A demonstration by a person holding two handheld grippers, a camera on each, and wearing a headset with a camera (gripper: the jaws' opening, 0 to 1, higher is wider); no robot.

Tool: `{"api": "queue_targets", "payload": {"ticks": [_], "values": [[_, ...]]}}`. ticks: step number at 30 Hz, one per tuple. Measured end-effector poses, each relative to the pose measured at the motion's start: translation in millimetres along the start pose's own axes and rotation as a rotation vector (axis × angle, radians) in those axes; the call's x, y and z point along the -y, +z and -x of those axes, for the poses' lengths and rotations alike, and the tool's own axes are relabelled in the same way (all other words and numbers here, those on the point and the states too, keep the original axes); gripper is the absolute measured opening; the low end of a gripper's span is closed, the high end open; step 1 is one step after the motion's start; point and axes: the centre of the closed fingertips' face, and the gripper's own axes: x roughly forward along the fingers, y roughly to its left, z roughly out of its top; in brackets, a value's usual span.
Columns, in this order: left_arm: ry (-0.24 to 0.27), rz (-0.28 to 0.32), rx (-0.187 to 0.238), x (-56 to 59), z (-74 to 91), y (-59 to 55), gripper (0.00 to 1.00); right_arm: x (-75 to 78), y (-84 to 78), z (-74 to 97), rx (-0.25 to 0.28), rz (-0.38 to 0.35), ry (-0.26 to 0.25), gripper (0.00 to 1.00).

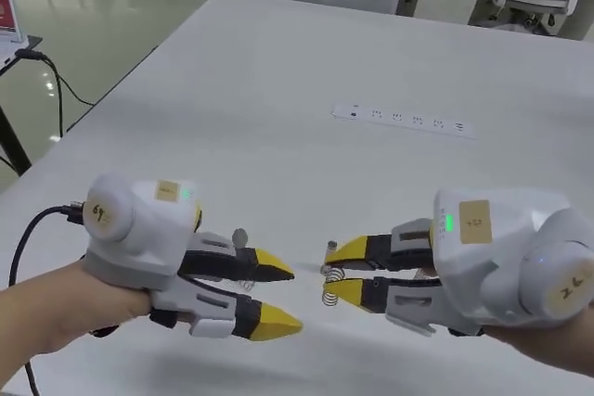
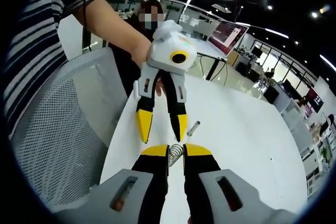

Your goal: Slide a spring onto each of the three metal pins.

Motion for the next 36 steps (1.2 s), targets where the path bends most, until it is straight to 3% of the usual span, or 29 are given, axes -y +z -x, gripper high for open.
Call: {"api": "queue_targets", "payload": {"ticks": [20,27,36], "values": [[0.092,0.067,0.023,-16.5,31.6,-9.9,0.50,9.0,-9.2,-1.2,-0.017,-0.016,-0.034,0.07],[0.164,0.095,0.038,-29.9,52.6,-18.3,0.58,11.7,-11.7,-1.3,-0.024,-0.017,-0.045,0.07],[0.250,0.122,0.078,-43.6,75.4,-24.1,0.80,14.7,-15.9,-1.5,-0.030,-0.033,-0.054,0.07]]}}
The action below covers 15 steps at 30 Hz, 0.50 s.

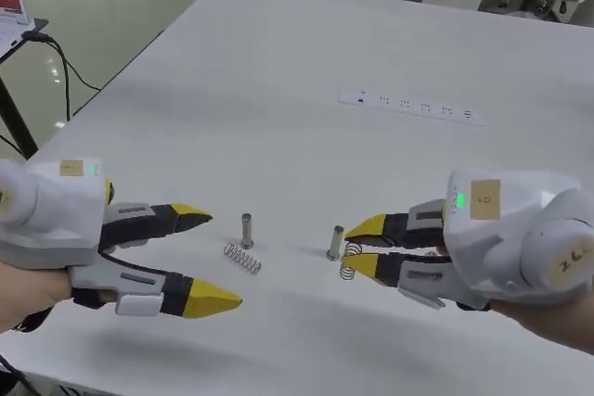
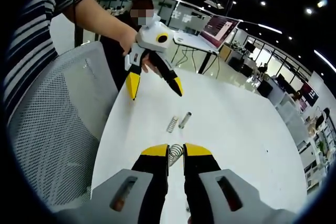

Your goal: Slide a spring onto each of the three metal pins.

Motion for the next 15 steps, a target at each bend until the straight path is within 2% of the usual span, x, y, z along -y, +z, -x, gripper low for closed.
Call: {"api": "queue_targets", "payload": {"ticks": [4,7,12,15], "values": [[0.019,0.004,0.000,-3.9,4.2,-2.8,0.88,1.2,-1.1,-1.0,-0.002,-0.004,-0.003,0.07],[0.043,0.008,0.017,-7.7,5.6,-1.0,0.97,2.2,-2.0,-2.2,-0.004,-0.007,-0.006,0.07],[0.065,0.004,0.038,-13.2,7.0,1.2,0.98,8.5,-5.5,-4.5,-0.010,-0.018,-0.016,0.07],[0.065,0.006,0.041,-12.8,6.4,1.3,0.98,15.7,-6.3,-4.5,-0.006,-0.035,-0.030,0.07]]}}
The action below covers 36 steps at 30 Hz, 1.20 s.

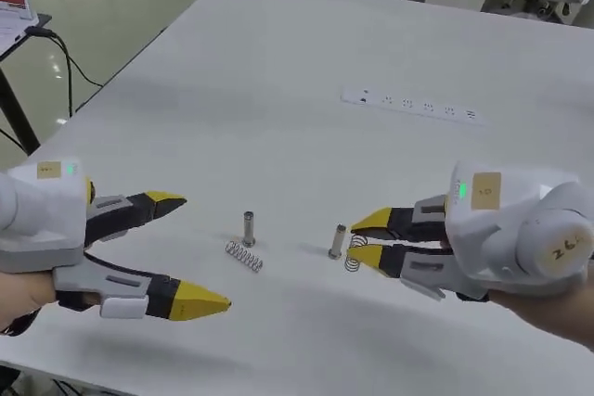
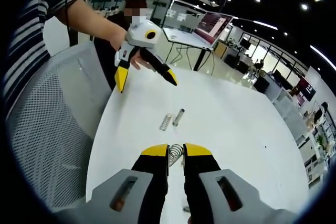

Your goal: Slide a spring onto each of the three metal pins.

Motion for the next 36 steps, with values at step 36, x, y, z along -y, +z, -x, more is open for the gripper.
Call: {"api": "queue_targets", "payload": {"ticks": [36], "values": [[0.024,0.023,0.001,-4.4,7.0,-6.7,0.97,52.2,-15.6,-31.1,-0.012,-0.141,-0.113,0.07]]}}
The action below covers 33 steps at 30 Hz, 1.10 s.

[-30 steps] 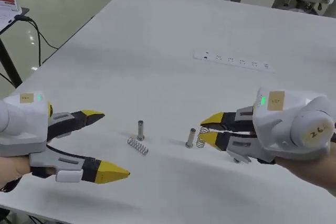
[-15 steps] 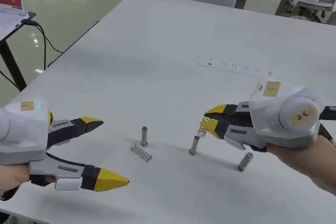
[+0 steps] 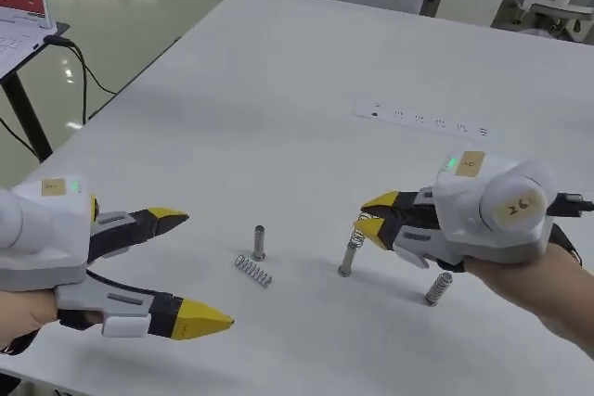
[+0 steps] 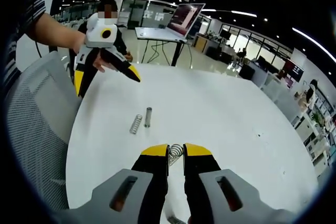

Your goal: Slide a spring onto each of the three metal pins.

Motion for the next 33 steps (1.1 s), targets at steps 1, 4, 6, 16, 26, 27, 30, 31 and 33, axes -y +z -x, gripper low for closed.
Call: {"api": "queue_targets", "payload": {"ticks": [1,4,6,16,26,27,30,31,33], "values": [[0.000,0.000,-0.001,0.0,0.0,-0.4,0.97,0.0,-0.1,-0.1,0.000,-0.002,0.001,0.07],[0.001,0.001,-0.001,-0.2,0.6,-1.2,0.97,-0.7,-0.6,-0.3,0.001,-0.004,0.002,0.07],[0.004,0.003,0.000,-1.0,1.2,-1.3,0.97,-0.5,-1.2,-0.5,0.000,-0.003,0.002,0.07],[0.003,0.006,-0.002,0.3,0.6,-2.3,0.96,0.5,-0.2,-3.7,-0.001,-0.009,0.006,0.07],[0.008,0.008,-0.003,-1.5,3.6,-4.2,0.96,-2.3,-9.4,-11.5,-0.025,-0.011,0.015,0.07],[0.009,0.009,-0.004,-1.6,3.8,-4.4,0.96,-2.3,-11.0,-12.8,-0.028,-0.013,0.015,0.07],[0.010,0.011,-0.002,-1.7,4.3,-4.9,0.96,-5.1,-17.2,-17.1,-0.049,-0.010,0.024,0.07],[0.011,0.012,-0.002,-1.8,4.5,-5.1,0.96,-6.9,-19.6,-19.1,-0.055,-0.010,0.028,0.07],[0.013,0.013,-0.002,-2.0,4.7,-5.4,0.96,-8.7,-24.8,-22.7,-0.068,-0.005,0.034,0.07]]}}
